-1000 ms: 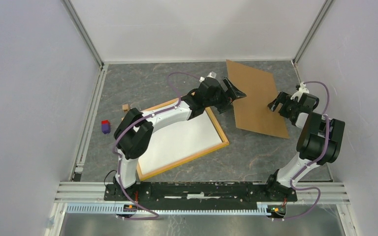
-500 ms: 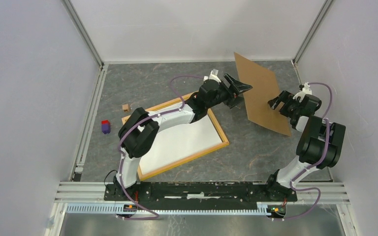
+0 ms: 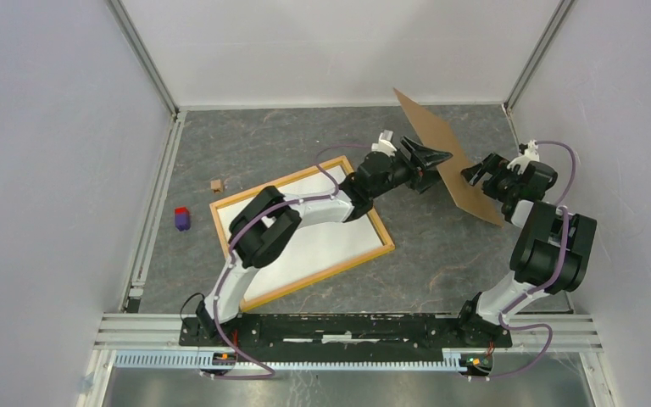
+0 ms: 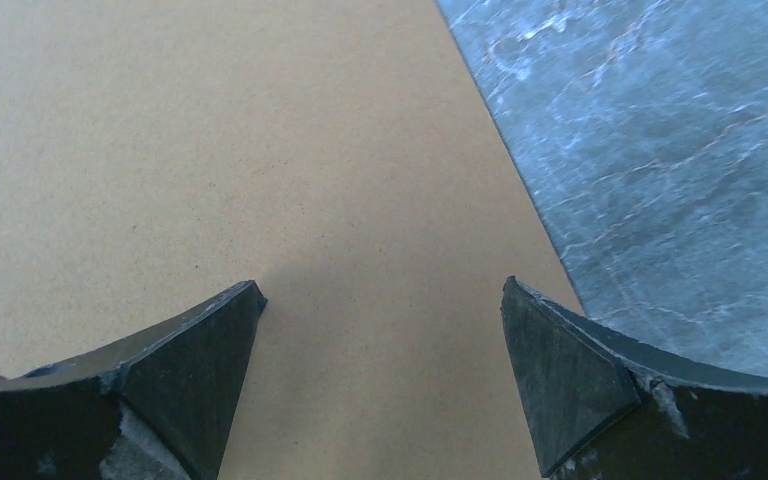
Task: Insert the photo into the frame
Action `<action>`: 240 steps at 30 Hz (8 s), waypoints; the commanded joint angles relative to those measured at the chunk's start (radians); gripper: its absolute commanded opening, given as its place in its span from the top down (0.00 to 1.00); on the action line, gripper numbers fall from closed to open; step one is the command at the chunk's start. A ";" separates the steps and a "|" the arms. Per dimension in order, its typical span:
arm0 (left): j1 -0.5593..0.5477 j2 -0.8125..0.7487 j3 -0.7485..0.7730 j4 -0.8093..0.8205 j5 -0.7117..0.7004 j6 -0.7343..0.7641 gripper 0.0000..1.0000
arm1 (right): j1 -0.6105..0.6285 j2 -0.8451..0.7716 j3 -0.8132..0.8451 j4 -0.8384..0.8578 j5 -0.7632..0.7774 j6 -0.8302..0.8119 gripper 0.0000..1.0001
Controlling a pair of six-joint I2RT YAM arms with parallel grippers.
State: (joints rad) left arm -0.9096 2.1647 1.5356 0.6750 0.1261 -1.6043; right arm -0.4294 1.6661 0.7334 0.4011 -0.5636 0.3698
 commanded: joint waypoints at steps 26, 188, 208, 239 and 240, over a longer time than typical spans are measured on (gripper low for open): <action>-0.004 -0.339 -0.119 -0.558 -0.027 0.475 0.98 | 0.121 -0.177 -0.004 -0.519 0.138 -0.219 0.02; 0.602 -1.301 -0.312 -1.086 -0.085 1.056 0.00 | 0.699 0.539 0.663 -0.214 -0.586 0.499 1.00; 0.599 -1.292 -0.322 -1.082 -0.081 1.048 0.00 | 0.744 0.537 0.674 -0.325 -0.470 0.398 0.97; 0.594 -1.288 -0.396 -1.056 -0.044 1.029 0.00 | 0.840 -0.020 0.395 -0.635 0.255 -0.218 0.32; 0.592 -1.287 -0.398 -1.055 -0.041 1.030 0.00 | 0.841 -0.014 0.380 -0.597 0.211 -0.198 0.31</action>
State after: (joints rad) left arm -0.3099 0.8803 1.1473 -0.4320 0.0586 -0.5682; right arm 0.4198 1.6428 1.1793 -0.3584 -0.1711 0.1001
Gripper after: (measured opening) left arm 0.995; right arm 0.675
